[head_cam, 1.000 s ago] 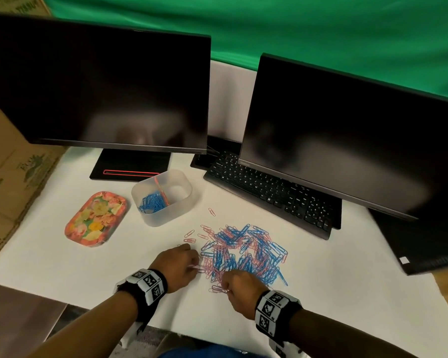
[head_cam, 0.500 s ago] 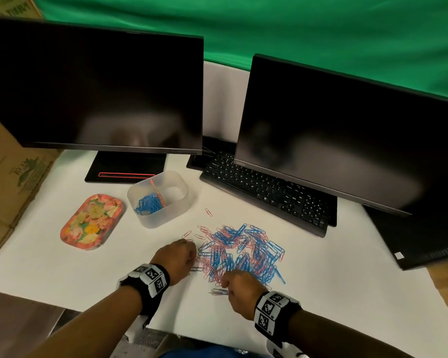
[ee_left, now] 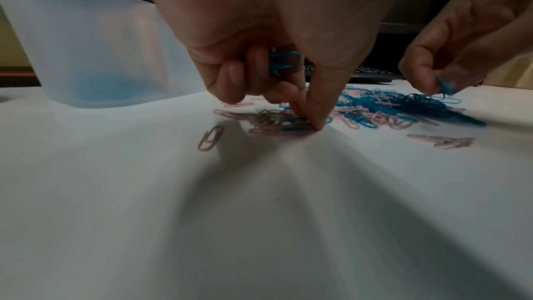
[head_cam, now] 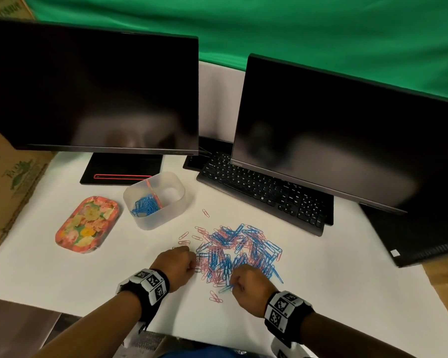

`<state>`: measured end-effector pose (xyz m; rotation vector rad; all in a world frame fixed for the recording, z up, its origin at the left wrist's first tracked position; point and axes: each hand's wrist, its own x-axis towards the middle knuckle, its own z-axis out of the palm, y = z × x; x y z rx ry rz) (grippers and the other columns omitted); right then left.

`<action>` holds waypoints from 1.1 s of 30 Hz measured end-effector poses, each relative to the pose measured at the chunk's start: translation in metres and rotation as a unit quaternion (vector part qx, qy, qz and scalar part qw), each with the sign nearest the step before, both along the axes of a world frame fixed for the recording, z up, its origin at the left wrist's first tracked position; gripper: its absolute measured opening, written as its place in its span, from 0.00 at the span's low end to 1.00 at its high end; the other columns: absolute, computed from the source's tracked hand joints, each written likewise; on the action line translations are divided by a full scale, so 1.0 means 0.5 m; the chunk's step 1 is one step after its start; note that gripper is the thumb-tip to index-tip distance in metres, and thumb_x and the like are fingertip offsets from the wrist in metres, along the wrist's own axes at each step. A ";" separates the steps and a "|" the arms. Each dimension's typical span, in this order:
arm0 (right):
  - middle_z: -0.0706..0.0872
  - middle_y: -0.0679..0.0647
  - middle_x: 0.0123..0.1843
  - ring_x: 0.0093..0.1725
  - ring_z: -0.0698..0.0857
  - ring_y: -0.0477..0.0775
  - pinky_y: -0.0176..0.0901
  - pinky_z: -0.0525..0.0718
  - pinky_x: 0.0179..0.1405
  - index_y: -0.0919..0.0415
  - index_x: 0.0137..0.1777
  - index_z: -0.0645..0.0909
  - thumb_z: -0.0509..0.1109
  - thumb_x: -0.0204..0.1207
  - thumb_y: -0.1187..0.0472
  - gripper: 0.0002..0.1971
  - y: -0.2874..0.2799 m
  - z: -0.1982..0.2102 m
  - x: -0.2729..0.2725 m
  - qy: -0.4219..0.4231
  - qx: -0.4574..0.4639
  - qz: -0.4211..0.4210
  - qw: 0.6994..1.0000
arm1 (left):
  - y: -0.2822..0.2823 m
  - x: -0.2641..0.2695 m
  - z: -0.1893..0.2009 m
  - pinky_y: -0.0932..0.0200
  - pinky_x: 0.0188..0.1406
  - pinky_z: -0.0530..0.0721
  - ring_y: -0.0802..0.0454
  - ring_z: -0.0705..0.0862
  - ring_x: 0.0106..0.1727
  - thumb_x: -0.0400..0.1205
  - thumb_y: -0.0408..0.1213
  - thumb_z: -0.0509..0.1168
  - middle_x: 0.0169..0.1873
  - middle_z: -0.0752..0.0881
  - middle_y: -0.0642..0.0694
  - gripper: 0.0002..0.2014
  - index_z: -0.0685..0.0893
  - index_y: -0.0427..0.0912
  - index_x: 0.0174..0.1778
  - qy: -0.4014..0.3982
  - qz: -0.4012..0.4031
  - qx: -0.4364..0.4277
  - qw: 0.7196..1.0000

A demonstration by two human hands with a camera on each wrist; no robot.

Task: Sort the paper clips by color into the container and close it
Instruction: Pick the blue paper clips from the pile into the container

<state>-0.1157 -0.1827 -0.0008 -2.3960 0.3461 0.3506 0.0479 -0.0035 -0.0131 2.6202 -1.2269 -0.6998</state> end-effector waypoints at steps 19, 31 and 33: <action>0.91 0.62 0.40 0.42 0.90 0.56 0.46 0.87 0.46 0.61 0.34 0.80 0.74 0.69 0.73 0.09 -0.050 0.049 0.043 -0.059 0.261 -0.249 0.931 | 0.014 0.046 0.027 0.70 0.34 0.75 0.61 0.76 0.28 0.73 0.34 0.72 0.28 0.81 0.54 0.10 0.84 0.57 0.40 0.181 0.159 -0.131 0.962; 0.83 0.62 0.30 0.31 0.83 0.59 0.43 0.84 0.28 0.67 0.49 0.80 0.60 0.77 0.79 0.10 -0.080 0.068 0.050 -0.001 0.423 -0.369 0.828 | -0.012 0.056 0.050 0.63 0.23 0.58 0.54 0.63 0.22 0.74 0.27 0.57 0.28 0.70 0.44 0.10 0.82 0.39 0.33 0.404 0.321 -0.202 0.833; 0.80 0.62 0.31 0.30 0.82 0.60 0.44 0.84 0.29 0.67 0.48 0.80 0.61 0.77 0.77 0.09 -0.084 0.064 0.044 0.026 0.445 -0.395 0.803 | -0.019 0.055 0.054 0.62 0.25 0.57 0.52 0.62 0.23 0.72 0.29 0.54 0.28 0.68 0.42 0.08 0.76 0.38 0.30 0.459 0.354 -0.236 0.780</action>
